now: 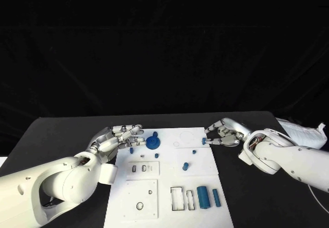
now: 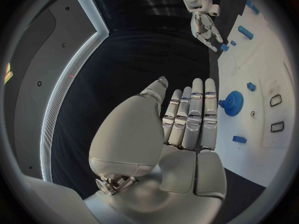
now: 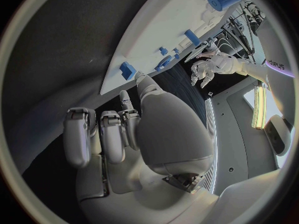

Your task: Assemble the parts on the task board

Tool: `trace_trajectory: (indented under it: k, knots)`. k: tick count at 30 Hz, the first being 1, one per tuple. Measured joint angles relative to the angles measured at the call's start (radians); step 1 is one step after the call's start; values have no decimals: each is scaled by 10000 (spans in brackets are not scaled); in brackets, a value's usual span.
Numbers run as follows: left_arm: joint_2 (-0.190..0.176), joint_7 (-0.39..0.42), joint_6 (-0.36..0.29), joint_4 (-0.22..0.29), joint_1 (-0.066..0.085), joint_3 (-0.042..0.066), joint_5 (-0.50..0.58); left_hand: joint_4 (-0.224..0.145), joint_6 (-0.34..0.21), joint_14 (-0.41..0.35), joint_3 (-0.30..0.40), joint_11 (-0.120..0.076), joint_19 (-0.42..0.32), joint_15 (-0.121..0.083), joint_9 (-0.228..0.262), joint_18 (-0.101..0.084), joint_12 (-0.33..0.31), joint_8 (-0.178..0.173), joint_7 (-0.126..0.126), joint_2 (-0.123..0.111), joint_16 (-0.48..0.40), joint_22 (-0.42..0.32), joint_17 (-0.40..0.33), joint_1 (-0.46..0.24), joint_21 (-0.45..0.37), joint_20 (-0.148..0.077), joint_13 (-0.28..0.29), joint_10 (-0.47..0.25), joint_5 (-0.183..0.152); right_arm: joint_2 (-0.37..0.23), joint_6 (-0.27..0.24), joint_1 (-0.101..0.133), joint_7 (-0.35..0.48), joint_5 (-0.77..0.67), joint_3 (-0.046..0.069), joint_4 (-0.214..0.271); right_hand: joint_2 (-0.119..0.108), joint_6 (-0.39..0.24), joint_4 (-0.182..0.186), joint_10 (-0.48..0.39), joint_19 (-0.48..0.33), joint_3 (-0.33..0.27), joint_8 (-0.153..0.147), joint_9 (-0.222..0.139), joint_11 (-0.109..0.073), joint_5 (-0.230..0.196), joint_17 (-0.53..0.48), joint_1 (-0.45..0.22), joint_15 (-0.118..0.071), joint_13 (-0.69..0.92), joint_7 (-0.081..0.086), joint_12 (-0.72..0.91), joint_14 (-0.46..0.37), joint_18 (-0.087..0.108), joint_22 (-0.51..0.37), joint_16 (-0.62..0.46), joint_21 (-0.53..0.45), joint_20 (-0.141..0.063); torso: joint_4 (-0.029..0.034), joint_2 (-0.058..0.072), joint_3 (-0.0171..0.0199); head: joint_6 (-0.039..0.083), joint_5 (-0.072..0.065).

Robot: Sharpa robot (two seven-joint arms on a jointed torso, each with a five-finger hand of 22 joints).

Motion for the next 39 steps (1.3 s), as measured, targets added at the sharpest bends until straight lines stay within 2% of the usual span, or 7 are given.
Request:
trace_trajectory:
  k: [10,19,25,31,36,39]
  knots:
    - [-2,0,7,-7,-3,-3,0,0,0,0,0,0,0,0,0,0,0,0,0,0,0,1,-1,0,0,0,0,0,0,170,40,-102,31,-15,0,-170,0,0,-13,0,0,13,0,0,0,-24,-1,0,0,0,0,0,0,0,-1,0,0,0,-8,-12,-12,-44,51]
    - [-2,0,15,-7,-5,-3,0,0,0,0,0,0,0,0,0,-1,0,0,0,0,0,1,-2,0,0,0,0,0,0,343,91,-175,29,-88,3,-319,118,192,-127,0,0,69,0,15,0,-118,-2,118,0,0,-43,0,0,0,-2,0,0,0,-7,-16,-12,-76,56]
    - [-3,0,18,-9,-5,-3,0,0,0,0,1,0,0,0,0,-1,0,0,0,0,0,1,-2,0,0,0,0,0,0,450,126,-209,19,-157,2,-388,224,336,-241,0,-1,183,49,14,0,-491,-3,224,0,1,-85,63,0,1,-3,0,0,1,-7,-18,-12,-94,87]
    - [-4,-2,20,-9,-5,-3,1,0,0,0,1,0,0,0,0,-1,0,0,0,0,0,2,-3,0,0,0,0,0,0,500,159,-216,5,-225,2,-430,264,488,-333,-15,-1,275,98,29,-57,-604,-4,264,-37,2,-94,64,-37,0,-3,0,0,1,-7,-18,-8,-117,109]
    - [-4,-4,21,-9,-5,-4,1,1,0,0,0,0,0,0,0,-1,0,0,0,0,0,1,-3,0,0,0,0,0,0,532,183,-221,-6,-278,2,-461,453,734,-432,-15,37,374,176,52,-96,-748,-4,312,-76,3,-186,145,1,1,-4,0,0,-38,-12,-22,-7,-136,110]
    - [-4,-5,22,-10,-5,-4,1,0,0,0,0,0,0,0,0,0,0,0,0,0,0,2,-3,0,0,0,0,0,0,542,188,-221,-13,-302,2,-479,559,945,-544,0,39,486,282,86,-183,-1026,-4,313,-147,8,-266,172,2,1,-5,0,0,-39,-12,-23,-7,-147,110]
